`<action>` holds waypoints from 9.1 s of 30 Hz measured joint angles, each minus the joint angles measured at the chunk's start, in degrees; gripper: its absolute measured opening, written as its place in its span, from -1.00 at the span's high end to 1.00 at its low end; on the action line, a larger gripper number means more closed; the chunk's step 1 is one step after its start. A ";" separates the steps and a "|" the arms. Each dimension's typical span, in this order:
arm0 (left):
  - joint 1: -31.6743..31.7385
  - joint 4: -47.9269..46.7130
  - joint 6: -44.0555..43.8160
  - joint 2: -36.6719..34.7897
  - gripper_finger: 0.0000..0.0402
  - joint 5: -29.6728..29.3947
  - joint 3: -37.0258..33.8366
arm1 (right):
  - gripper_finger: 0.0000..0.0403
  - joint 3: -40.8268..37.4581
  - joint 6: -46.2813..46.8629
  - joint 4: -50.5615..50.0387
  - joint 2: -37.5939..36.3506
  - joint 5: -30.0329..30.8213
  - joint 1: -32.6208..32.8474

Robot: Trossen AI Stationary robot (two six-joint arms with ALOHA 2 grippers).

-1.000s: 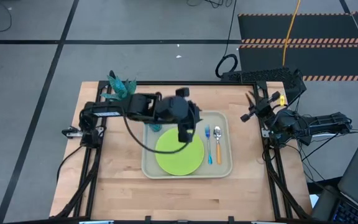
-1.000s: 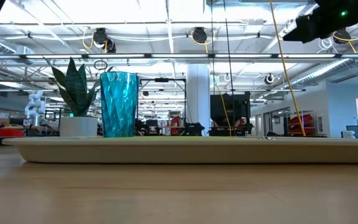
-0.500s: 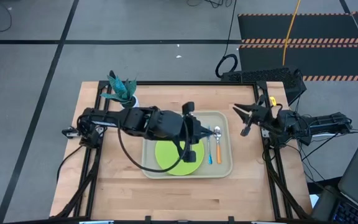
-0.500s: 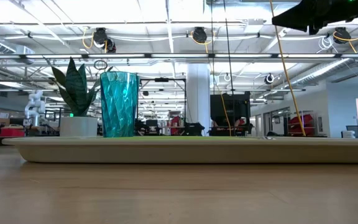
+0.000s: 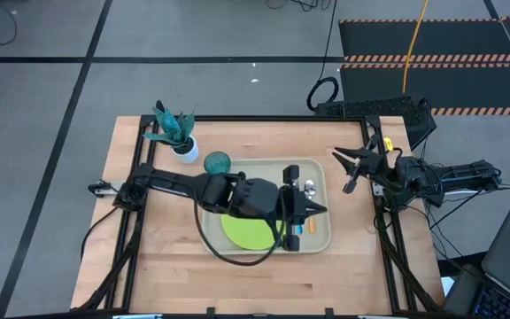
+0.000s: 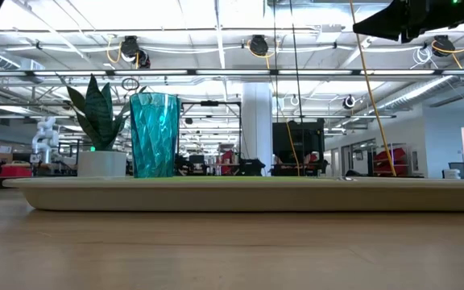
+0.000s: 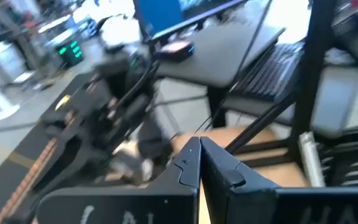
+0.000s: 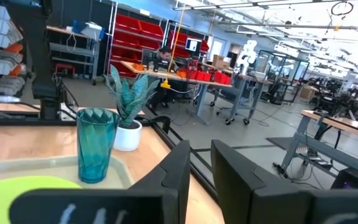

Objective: Pick and place plate/cup/fork/spoon on tray
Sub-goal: Adjust the white food tray

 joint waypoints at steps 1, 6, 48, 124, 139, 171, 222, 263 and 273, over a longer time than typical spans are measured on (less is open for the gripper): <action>-0.13 -0.97 -0.47 0.00 0.97 -1.25 0.00 | 0.72 0.00 -0.39 -0.03 -0.03 0.02 0.00; -1.03 7.76 -2.25 -0.22 0.98 0.03 -4.65 | 0.72 0.00 -0.93 0.05 -0.09 0.08 0.00; 4.30 47.58 -11.98 -89.88 0.97 -3.31 -119.56 | 0.72 0.00 19.45 -26.26 -16.30 -28.38 -0.04; 11.25 42.01 -13.41 -107.04 1.00 9.60 -133.70 | 1.00 -23.23 20.40 -4.03 -22.32 -29.52 -0.11; 12.69 41.30 -11.55 -106.95 1.00 12.23 -133.72 | 1.00 -23.23 19.69 -3.89 -22.29 -28.39 -0.14; 13.51 39.32 -8.59 -106.92 0.90 9.82 -133.72 | 1.00 -23.26 20.15 -3.42 -22.29 -28.45 -0.13; 13.51 39.30 -8.63 -106.92 0.89 9.77 -133.72 | 1.00 -23.26 20.15 -3.35 -22.29 -28.62 -0.13; 13.51 39.31 -8.63 -106.92 0.89 9.75 -133.72 | 1.00 -23.25 20.15 -3.33 -22.30 -28.64 -0.13; 13.51 39.30 -8.63 -106.92 0.89 9.75 -133.72 | 1.00 -23.26 20.14 -3.34 -22.30 -28.64 -0.12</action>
